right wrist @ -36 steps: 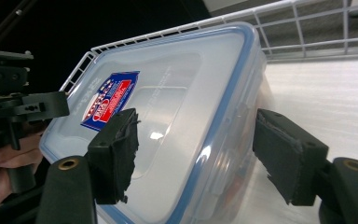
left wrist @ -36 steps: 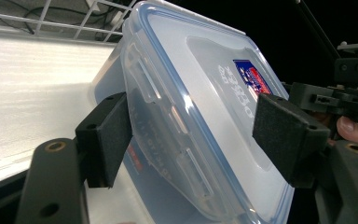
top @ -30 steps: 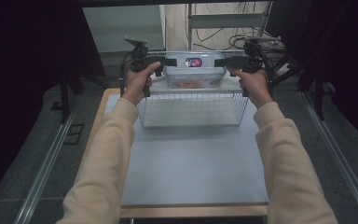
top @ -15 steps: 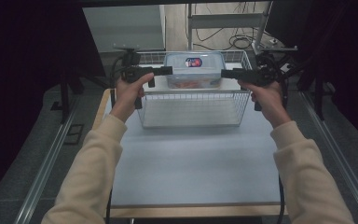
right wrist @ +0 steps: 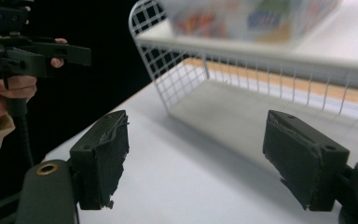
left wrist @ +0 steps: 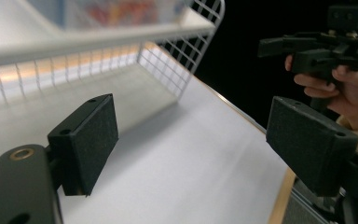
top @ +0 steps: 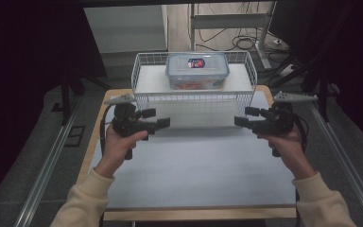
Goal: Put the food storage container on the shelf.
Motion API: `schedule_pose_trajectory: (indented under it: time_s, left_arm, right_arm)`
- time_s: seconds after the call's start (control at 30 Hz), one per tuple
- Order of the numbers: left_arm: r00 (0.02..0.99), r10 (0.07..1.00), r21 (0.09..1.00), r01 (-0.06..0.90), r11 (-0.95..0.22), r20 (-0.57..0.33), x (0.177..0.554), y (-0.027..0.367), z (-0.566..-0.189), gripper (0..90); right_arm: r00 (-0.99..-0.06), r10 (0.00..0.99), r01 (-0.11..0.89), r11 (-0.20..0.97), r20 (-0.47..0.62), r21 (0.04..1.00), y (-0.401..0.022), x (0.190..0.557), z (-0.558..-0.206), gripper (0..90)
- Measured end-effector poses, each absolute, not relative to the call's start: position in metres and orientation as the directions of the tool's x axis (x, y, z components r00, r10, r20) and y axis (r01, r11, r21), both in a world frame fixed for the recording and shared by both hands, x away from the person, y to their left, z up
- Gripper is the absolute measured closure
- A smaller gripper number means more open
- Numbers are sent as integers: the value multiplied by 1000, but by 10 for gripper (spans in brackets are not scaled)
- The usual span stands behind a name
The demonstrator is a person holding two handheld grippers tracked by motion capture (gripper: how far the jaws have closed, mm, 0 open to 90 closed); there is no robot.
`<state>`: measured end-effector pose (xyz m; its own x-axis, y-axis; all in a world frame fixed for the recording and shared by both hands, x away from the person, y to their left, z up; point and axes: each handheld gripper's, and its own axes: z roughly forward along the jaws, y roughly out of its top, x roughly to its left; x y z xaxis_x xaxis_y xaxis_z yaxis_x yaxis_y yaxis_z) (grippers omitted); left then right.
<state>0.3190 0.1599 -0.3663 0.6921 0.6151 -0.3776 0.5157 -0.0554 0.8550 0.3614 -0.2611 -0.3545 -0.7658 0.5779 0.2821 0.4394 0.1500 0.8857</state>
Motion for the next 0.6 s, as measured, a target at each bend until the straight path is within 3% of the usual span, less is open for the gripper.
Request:
schedule_pose_trajectory:
  time_s: [0.37, 0.6]
  left_arm:
    - [685, 621, 830, 549, -97, -380, 284, 153, -436, 181]
    - [674, 634, 821, 561, -104, -380, 287, 149, -442, 183]
  right_arm:
    - [-781, 579, 442, 250, 233, 862, -266, 323, -427, 199]
    - [-795, 570, 421, 270, 209, 866, -262, 320, -431, 190]
